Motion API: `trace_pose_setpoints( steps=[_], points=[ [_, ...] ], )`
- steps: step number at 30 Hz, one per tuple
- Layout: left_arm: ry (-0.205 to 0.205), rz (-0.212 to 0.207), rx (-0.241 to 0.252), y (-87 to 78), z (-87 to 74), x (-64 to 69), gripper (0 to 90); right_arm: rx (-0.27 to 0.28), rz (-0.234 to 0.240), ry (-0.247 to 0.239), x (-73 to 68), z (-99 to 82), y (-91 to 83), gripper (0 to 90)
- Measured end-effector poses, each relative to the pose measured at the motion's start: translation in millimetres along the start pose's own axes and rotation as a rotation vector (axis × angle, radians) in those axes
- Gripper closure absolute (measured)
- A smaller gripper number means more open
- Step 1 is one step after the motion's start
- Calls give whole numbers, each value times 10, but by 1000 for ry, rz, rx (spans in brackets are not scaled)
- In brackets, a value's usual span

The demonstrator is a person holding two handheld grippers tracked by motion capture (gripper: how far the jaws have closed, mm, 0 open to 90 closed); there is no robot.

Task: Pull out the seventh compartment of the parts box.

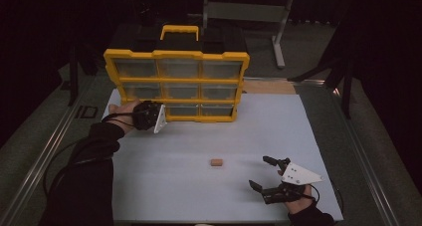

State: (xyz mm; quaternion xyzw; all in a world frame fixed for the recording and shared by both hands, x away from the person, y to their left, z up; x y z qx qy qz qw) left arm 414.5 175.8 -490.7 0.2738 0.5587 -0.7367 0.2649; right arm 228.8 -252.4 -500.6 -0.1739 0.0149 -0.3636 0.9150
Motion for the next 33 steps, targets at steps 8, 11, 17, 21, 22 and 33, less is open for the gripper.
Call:
trace_pose_setpoints(
  steps=[8, 11, 17, 21, 22, 33],
  points=[
    [2, -32, 16, -26, -17, -66, 729, 1, -2, 5, 9, -1, -8, 100],
    [22, -32, 7, -30, -5, -66, 734, 2, -4, 5, 18, -6, -7, 100],
    [34, -53, 13, -98, -2, -52, 740, 2, -5, 7, 17, -3, -13, 100],
    [43, -64, 17, -155, 4, -16, 742, 2, -7, 6, 16, 0, -17, 100],
    [46, -66, 15, -171, 6, -8, 742, 1, -7, 6, 16, 2, -18, 100],
    [49, -92, 19, -314, 35, 89, 743, 3, -8, 7, 10, 5, -14, 100]
  ],
)
Point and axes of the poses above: each handheld gripper's, and its own axes: y roughly forward along the jaws, z roughly out of its top, x roughly to its right, the point moved 1 cm from there along y, roughly forward along the jaws, and after that the axes turned 8 degrees about -z, right-handed, at the moved point
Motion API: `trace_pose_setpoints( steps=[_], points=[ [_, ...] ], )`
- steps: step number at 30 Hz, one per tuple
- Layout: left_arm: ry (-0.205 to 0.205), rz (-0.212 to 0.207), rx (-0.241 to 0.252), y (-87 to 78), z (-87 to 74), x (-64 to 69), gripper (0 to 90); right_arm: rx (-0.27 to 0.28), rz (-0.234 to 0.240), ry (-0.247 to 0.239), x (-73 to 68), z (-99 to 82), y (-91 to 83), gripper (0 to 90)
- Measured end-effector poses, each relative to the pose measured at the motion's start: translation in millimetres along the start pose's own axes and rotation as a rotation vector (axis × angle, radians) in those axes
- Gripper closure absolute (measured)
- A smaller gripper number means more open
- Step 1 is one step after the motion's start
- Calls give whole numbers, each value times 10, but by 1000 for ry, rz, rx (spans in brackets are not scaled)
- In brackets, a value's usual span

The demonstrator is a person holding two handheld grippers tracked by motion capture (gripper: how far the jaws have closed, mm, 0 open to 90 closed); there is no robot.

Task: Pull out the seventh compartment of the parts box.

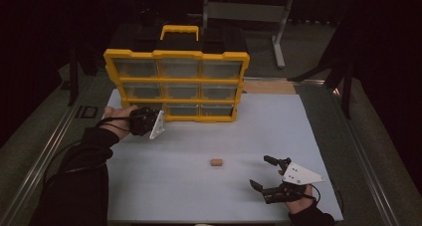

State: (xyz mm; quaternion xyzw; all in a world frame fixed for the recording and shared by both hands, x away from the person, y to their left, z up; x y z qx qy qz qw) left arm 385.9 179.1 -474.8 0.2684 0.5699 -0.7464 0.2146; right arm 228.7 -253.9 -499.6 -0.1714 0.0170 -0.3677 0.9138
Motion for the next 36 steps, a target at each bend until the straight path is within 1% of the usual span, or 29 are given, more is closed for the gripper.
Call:
trace_pose_setpoints(
  steps=[3, 4, 8, 12, 17, 18, 19, 20, 23, 26, 27, 31, 36],
  points=[
    [2, -5, 6, -26, 4, 26, 742, 1, 0, -2, 1, 1, 0, 100],
    [8, -7, 0, -40, 5, 28, 743, 0, 0, -2, 1, 1, 0, 100],
    [9, -15, 2, -69, 14, 53, 743, 1, 1, -2, 0, 2, 1, 100],
    [18, -19, 0, -101, 28, 80, 743, 2, 0, -4, -1, 4, -1, 100],
    [18, -24, 1, -148, 33, 118, 743, 1, 2, -3, -3, 4, 2, 100],
    [28, -26, -7, -162, 38, 120, 743, 1, 5, -2, -2, 3, 4, 100],
    [17, -27, 5, -162, 42, 127, 743, 1, 5, -2, -3, 2, 5, 100],
    [13, -30, 7, -165, 44, 130, 743, -1, 4, -2, -4, 4, 5, 100],
    [28, -36, -6, -193, 54, 132, 742, -1, 4, -2, -11, 8, 6, 100],
    [22, -35, 1, -201, 59, 146, 743, 2, 5, 0, -11, 10, 5, 100],
    [26, -35, -5, -209, 59, 149, 742, 4, 8, 1, -7, 9, 6, 100],
    [18, -36, 9, -218, 59, 170, 742, -1, 7, -2, -10, 8, 5, 100],
    [32, -46, 2, -251, 70, 192, 742, -1, 6, -3, -9, 7, 3, 100]
  ],
)
Point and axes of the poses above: each handheld gripper's, and its own axes: y roughly forward along the jaws, z roughly out of its top, x roughly to its right, the point moved 1 cm from there along y, roughly forward along the jaws, and after that the axes turned 8 degrees about -z, right-handed, at the moved point
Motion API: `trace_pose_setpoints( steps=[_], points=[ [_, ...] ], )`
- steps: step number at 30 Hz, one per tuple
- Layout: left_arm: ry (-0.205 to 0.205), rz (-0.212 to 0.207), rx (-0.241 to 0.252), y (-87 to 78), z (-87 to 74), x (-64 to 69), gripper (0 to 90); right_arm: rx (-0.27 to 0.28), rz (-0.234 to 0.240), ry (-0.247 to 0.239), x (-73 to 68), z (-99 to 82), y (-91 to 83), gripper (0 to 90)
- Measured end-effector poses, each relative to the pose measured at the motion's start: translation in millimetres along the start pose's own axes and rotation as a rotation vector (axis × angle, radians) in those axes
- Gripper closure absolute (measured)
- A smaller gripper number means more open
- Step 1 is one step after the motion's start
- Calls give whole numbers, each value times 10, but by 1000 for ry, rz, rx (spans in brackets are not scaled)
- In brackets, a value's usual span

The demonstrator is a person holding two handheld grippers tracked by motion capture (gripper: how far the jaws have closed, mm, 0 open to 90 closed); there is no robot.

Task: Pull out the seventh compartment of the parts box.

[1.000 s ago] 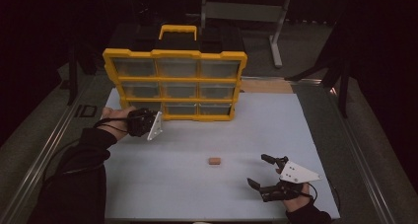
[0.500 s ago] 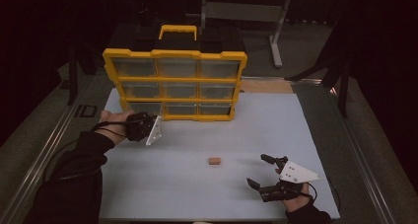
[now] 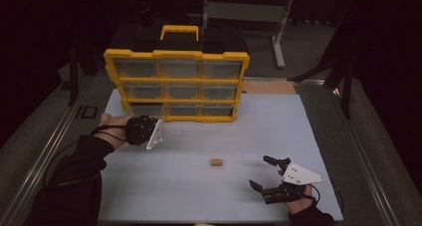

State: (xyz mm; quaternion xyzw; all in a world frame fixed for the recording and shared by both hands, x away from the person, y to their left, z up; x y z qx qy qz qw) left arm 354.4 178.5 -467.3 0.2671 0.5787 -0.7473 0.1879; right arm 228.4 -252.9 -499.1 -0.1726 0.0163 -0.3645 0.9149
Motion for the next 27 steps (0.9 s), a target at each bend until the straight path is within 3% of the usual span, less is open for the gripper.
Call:
trace_pose_setpoints(
  steps=[11, 27],
  points=[
    [10, -12, -2, 44, -5, 32, 741, -3, 0, -1, -3, -1, 3, 100],
    [-4, -21, 14, 70, -56, -35, 739, -5, 2, -3, -2, -4, 6, 100]
  ],
)
Point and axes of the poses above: each handheld gripper's, and its own axes: y roughly forward along the jaws, z roughly out of its top, x roughly to its right, the point moved 1 cm from there along y, roughly forward along the jaws, and after that the axes turned 8 degrees about -z, right-handed, at the moved point
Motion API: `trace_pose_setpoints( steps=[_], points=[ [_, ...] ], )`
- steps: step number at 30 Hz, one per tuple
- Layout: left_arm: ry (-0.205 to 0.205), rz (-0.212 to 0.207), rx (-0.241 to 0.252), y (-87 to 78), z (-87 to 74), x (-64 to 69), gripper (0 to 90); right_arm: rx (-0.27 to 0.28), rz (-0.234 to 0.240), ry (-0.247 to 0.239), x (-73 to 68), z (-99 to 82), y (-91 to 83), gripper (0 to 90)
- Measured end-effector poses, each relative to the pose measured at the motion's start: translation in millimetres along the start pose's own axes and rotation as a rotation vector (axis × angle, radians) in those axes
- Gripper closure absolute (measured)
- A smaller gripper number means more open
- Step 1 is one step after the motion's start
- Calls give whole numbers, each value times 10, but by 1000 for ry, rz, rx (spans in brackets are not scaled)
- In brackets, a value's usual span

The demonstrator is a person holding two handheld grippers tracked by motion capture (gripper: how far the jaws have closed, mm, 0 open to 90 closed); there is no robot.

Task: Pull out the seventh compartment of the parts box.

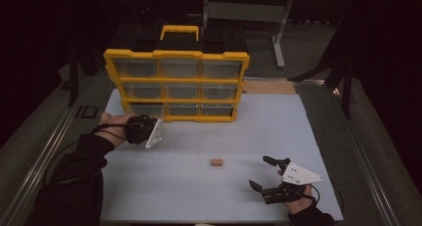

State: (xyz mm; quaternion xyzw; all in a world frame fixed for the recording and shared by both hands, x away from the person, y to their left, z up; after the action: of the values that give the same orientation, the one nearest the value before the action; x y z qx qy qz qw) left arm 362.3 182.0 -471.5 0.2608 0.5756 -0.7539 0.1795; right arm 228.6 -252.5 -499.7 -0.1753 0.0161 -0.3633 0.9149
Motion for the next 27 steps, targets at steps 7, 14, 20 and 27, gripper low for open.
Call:
trace_pose_setpoints(
  steps=[7, 14, 20, 27],
  points=[
    [-59, -38, 26, -39, -20, -32, 651, -4, 1, 1, -3, 1, 1, 100],
    [-231, -70, 108, -212, -50, -123, 424, -8, 5, 2, -6, 1, 4, 100],
    [-425, -86, 162, -335, -94, -190, 230, -5, 0, 1, -3, 3, 2, 100],
    [-598, -104, 264, -518, -138, -253, 139, -2, -2, 0, -2, 4, -1, 100]
  ],
)
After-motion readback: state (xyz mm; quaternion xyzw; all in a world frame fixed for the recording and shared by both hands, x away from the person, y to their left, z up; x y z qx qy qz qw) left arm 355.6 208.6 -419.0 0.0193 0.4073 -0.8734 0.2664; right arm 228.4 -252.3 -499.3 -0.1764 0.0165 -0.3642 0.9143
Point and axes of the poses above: each handheld gripper's, and its own axes: y roughly forward along the jaws, z roughly out of its top, x roughly to its right, the point moved 1 cm from there along y, roughly forward along the jaws, and after that the axes turned 8 degrees about -z, right-handed, at the moved point
